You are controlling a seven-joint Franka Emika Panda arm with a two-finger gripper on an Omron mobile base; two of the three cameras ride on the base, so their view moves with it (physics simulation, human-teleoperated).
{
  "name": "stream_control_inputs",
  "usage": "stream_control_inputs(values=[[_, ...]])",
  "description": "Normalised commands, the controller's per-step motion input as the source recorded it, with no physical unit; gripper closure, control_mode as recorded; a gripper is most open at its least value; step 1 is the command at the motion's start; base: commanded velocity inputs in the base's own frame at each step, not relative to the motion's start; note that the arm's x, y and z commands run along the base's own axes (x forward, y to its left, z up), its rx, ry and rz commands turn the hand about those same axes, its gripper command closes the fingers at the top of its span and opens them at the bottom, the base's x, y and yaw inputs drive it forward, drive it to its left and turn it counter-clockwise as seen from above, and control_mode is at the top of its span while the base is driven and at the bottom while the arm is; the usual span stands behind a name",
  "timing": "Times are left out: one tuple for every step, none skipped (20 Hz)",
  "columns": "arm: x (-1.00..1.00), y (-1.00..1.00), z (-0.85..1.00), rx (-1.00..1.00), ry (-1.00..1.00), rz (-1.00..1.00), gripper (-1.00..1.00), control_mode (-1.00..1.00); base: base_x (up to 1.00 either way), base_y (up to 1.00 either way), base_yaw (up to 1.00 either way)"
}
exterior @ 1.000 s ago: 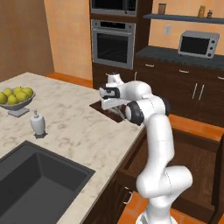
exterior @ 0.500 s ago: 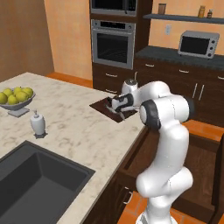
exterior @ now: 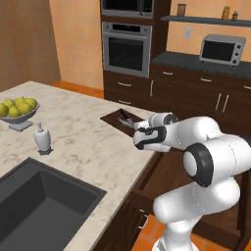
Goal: Pick up the knife from the drawer and place it on the cutting board. Then place the meat from the plate to the cutting board.
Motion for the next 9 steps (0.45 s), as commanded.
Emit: stream_control_inputs(values=[[-1.0, -0.46, 1.0, 0.15, -0.65, -0.01, -1.0, -1.0, 0.0, 0.0, 0.0], [-1.0, -0.48, 1.0, 0.15, -0.63, -0.01, -1.0, -1.0, 0.0, 0.0, 0.0], [-1.0, -0.49, 1.0, 0.14, -0.63, -0.01, -1.0, -1.0, 0.0, 0.0, 0.0], [-1.0, -0.49, 1.0, 0.15, -0.61, -0.01, -1.0, -1.0, 0.0, 0.0, 0.0], [-1.0, -0.49, 1.0, 0.15, -0.6, -0.02, -1.0, -1.0, 0.0, 0.0, 0.0], [-1.0, -0.49, 1.0, 0.15, -0.6, -0.02, -1.0, -1.0, 0.0, 0.0, 0.0], [-1.0, -0.51, 1.0, 0.15, -0.57, -0.02, -1.0, -1.0, 0.0, 0.0, 0.0], [-1.0, -0.56, 1.0, 0.16, -0.57, -0.01, -1.0, -1.0, 0.0, 0.0, 0.0], [-1.0, -0.62, 1.0, 0.17, -0.58, -0.02, -1.0, -1.0, 0.0, 0.0, 0.0]])
